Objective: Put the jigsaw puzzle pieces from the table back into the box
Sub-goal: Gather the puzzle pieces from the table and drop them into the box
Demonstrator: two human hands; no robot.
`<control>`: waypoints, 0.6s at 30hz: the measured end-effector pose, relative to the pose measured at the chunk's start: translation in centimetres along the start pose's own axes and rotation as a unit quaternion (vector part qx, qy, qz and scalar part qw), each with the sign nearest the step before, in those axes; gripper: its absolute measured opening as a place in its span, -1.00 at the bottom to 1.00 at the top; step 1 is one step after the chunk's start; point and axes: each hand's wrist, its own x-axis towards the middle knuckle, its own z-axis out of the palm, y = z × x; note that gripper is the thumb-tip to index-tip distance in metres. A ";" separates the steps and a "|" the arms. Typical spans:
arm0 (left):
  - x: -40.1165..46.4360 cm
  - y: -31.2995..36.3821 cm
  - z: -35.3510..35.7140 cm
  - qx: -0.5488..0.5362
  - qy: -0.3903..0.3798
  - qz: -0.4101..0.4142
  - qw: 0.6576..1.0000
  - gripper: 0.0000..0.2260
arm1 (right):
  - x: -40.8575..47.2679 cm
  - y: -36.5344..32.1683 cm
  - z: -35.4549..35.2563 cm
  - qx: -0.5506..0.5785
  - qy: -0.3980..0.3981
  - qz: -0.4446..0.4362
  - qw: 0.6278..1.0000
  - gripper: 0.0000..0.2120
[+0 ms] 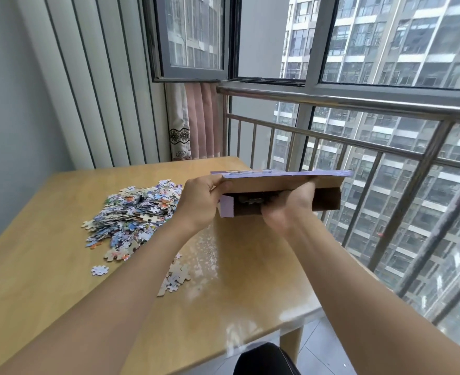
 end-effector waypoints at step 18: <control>-4.3 -3.7 0.6 0.026 -0.077 0.011 0.997 -0.83 | -4.1 5.3 -6.0 -0.825 -0.186 -0.332 0.419 -0.85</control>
